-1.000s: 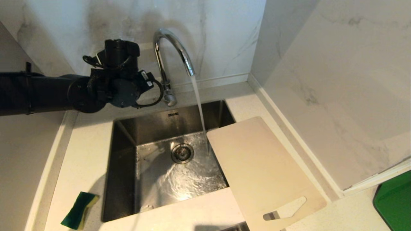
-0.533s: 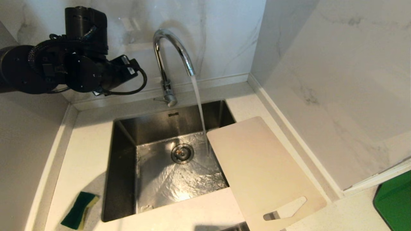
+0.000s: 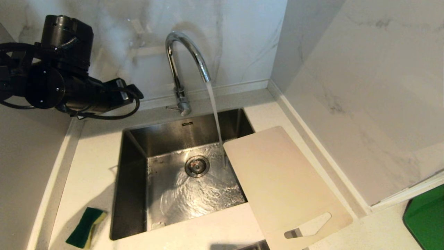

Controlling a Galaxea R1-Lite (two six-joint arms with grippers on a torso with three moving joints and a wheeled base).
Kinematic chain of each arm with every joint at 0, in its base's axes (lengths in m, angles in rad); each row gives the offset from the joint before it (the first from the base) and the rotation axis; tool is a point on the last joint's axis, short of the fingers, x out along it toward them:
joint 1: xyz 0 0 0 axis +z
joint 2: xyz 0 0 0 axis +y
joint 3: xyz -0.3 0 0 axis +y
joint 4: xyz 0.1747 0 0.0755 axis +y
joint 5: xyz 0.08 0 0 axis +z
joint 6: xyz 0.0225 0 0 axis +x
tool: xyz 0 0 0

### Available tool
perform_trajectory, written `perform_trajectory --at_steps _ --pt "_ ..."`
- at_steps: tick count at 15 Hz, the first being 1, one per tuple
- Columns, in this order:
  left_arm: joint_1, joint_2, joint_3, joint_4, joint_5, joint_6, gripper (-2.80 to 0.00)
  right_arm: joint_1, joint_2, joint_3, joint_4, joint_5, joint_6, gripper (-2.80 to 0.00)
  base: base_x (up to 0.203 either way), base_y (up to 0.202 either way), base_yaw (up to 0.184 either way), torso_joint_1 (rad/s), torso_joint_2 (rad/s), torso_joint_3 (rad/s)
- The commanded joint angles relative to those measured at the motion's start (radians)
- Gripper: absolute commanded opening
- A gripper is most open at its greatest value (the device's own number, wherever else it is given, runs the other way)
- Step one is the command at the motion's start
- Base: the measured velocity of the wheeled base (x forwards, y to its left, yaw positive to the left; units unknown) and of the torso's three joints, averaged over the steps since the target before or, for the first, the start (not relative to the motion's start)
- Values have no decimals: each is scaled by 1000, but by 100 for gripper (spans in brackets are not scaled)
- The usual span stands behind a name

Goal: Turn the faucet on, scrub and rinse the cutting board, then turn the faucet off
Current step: Pick up the cleaning cloth

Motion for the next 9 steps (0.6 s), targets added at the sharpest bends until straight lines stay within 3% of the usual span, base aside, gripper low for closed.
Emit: perform_trajectory --at_steps 1,2,5,9 --pt "28 -30 63 51 -21 12 -95 0 2 1 0 1 0 -280 0 0 0 0 0 0" --pt "29 -37 70 73 -52 9 -280 0 2 0 0 1 0 -280 0 0 0 0 0 0" --pt "46 -71 158 105 -163 1 -280 0 2 0 0 1 0 -280 0 0 0 0 0 0" --pt "167 -101 365 97 -272 60 -280 0 2 2 0 1 0 -280 0 0 0 0 0 0"
